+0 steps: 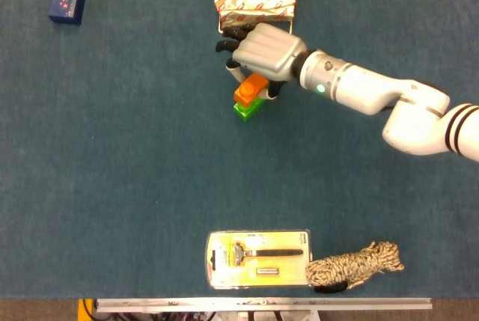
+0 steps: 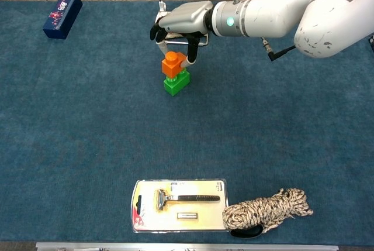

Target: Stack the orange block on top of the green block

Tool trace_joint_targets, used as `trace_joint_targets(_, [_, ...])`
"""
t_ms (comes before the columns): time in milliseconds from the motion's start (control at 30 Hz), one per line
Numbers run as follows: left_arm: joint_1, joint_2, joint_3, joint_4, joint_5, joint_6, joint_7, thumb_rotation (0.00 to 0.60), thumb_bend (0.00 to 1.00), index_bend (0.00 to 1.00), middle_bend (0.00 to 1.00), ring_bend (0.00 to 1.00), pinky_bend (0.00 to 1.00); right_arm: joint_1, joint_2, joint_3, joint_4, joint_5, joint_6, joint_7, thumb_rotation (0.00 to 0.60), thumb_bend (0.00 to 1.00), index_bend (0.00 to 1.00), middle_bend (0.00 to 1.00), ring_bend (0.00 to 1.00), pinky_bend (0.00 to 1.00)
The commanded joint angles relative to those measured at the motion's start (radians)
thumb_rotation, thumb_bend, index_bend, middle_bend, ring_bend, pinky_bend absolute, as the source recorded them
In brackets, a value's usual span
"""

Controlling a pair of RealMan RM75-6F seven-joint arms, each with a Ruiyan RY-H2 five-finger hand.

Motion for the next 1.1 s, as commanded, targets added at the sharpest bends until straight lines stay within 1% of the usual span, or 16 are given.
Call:
trace_joint_targets(33, [0.002,0.0,0.0,0.001,0.0,0.001,-0.003,0.6,0.21,0.38,0.28,0.08,0.21,0.011,-0.009,-0.016,0.013,-0.015,0.01,0.028,0.6,0.25,0.57,0.16,0.03,0.15])
trace_joint_targets(267, [0.008,-0.001,0.002,0.001,-0.001,0.005,-0.005,0.6,0.21,0.38,0.28,0.08,0.21,0.025,-0.016,-0.045,0.025,-0.032,0.022,0.07,0.6,0.25,0.57,0.16,0.03,0.15])
trace_joint_targets(500, [0.013,-0.003,0.002,0.004,-0.004,0.007,-0.01,0.6,0.21,0.39,0.28,0.08,0.21,0.035,-0.023,-0.062,0.04,-0.033,0.023,0.085,0.6,0.25,0.57,0.16,0.03,0.15])
trace_joint_targets(900, [0.016,-0.007,0.002,0.014,-0.006,0.005,-0.019,0.6,0.21,0.4,0.28,0.08,0.21,0.049,-0.041,-0.077,0.068,-0.02,0.008,0.097,0.6,0.25,0.57,0.16,0.03,0.15])
trace_joint_targets(1100, [0.019,-0.01,0.002,0.017,-0.008,0.005,-0.021,0.6,0.21,0.41,0.28,0.08,0.21,0.068,-0.042,-0.084,0.07,-0.014,-0.028,0.114,0.6,0.25,0.57,0.16,0.03,0.15])
